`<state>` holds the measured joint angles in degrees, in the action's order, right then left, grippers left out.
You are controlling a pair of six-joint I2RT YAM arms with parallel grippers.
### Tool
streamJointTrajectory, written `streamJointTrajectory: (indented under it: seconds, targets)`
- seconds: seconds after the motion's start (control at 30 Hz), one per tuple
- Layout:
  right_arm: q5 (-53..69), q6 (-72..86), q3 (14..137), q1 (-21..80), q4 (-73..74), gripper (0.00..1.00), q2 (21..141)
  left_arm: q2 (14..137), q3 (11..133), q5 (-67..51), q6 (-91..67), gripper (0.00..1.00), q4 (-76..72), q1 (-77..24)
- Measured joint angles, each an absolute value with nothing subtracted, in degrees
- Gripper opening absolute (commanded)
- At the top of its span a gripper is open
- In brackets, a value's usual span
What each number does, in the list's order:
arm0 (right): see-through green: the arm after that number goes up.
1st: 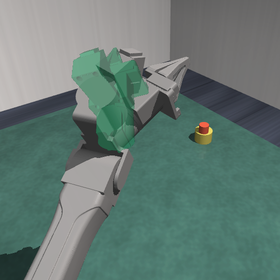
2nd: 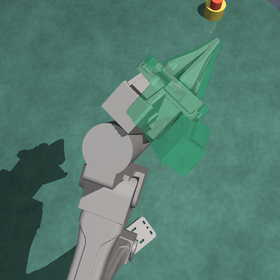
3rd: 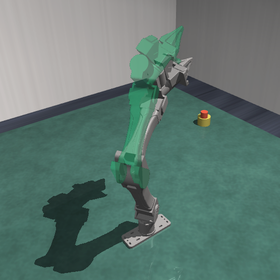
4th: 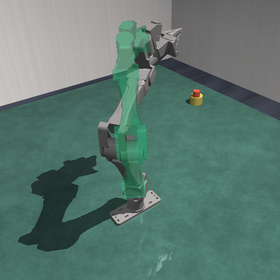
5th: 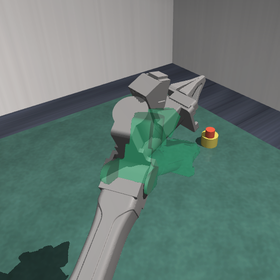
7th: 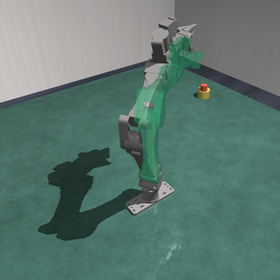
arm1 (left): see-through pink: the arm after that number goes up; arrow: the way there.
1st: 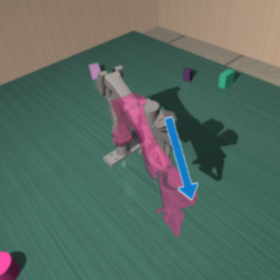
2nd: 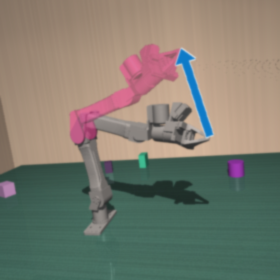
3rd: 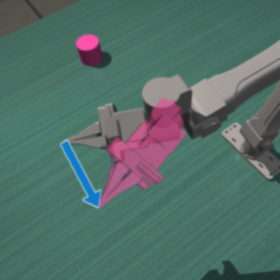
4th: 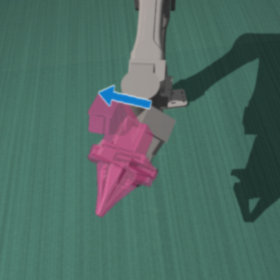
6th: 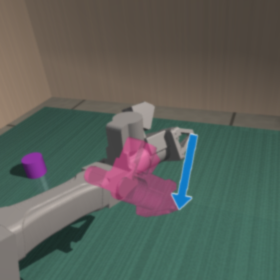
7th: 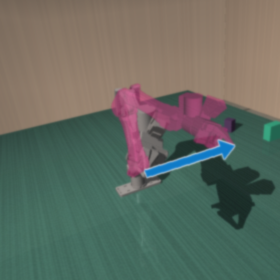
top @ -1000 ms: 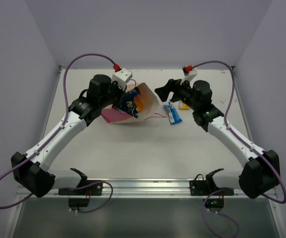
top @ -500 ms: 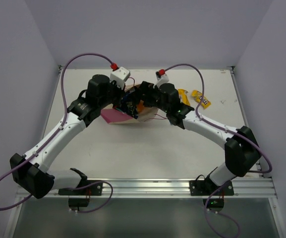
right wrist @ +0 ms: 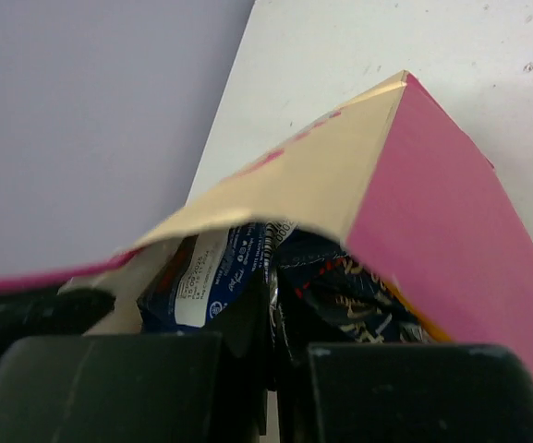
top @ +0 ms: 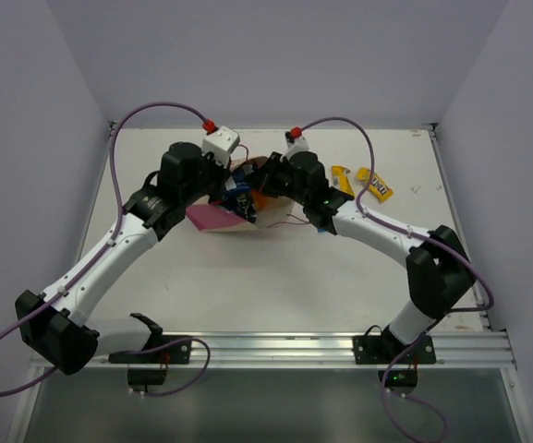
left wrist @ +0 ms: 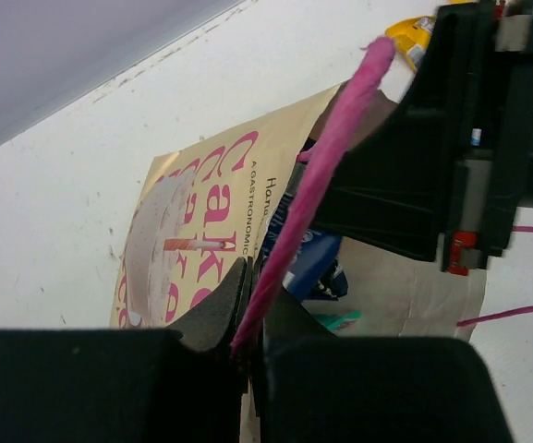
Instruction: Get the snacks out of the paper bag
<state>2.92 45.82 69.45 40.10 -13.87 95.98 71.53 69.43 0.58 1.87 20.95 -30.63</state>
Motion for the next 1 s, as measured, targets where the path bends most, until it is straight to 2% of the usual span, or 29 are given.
streamJointTrajectory:
  seconds: [0.27, 0.43, 0.57, 0.73, 0.9, 0.97, 1.0]
  targets:
    - [8.7, 43.5, 62.9, 37.2, -6.0, 0.00, 76.4, 71.5, 68.4, 4.3, 1.1, 0.00, 20.3, -30.7]
    - [14.7, 40.4, 63.8, 28.3, -0.3, 0.00, 64.2, 71.6, 67.5, 7.0, 1.2, 0.00, 20.3, -30.5]
    - [16.7, 37.5, 66.3, 20.4, 3.1, 0.00, 61.1, 71.6, 66.8, 8.0, 1.2, 0.00, 20.3, -30.4]
    - [17.6, 35.5, 69.7, 12.9, 2.2, 0.00, 67.1, 71.5, 66.8, 7.5, 1.6, 0.00, 20.3, -30.4]
    - [19.1, 34.7, 71.3, 11.0, -5.5, 0.00, 83.6, 71.3, 67.2, 5.0, 2.6, 0.00, 21.2, -30.4]
    - [20.2, 34.7, 71.7, 11.0, -7.6, 0.03, 90.4, 71.3, 67.9, 4.0, 2.7, 0.00, 22.2, -30.4]
    - [21.1, 34.8, 72.4, 11.0, -8.4, 0.10, 94.0, 71.3, 68.1, 3.6, 2.7, 0.00, 22.3, -30.4]
